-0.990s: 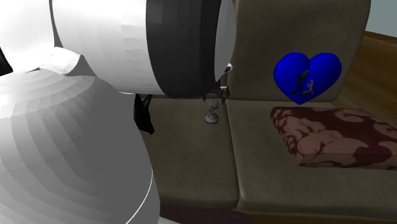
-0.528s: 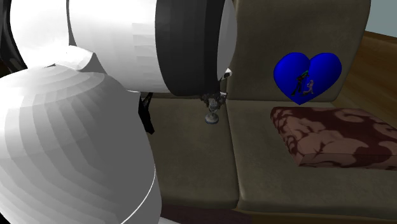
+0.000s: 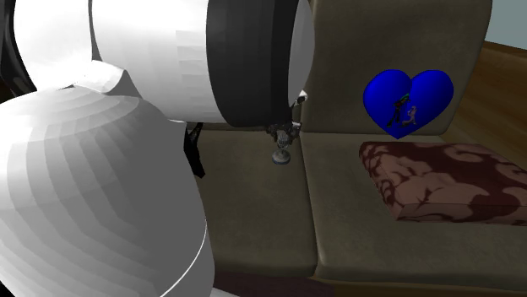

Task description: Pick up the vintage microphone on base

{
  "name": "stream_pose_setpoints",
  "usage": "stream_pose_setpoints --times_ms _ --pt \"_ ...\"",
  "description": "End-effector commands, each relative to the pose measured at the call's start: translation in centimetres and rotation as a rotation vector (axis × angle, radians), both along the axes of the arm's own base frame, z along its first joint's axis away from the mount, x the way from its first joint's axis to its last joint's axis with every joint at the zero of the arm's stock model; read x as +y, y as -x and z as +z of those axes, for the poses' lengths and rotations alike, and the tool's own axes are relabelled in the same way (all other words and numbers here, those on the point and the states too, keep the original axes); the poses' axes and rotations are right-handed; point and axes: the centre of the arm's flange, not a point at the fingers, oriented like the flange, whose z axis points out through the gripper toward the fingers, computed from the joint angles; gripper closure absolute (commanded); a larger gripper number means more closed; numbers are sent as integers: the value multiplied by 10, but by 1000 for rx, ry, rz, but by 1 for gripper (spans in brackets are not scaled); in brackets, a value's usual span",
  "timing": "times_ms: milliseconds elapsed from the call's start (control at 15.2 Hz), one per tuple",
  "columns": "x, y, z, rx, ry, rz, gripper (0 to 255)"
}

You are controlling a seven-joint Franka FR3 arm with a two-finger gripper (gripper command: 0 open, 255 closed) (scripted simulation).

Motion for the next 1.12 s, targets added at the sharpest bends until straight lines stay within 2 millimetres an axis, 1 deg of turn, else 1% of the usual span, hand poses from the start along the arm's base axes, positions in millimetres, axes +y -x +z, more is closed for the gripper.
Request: stream_pose_setpoints --times_ms 0,924,1056 --pt "0 0 4 3 0 -1 255" --pt "0 0 78 3 0 -1 255" --pt "0 0 79 3 0 -1 255"
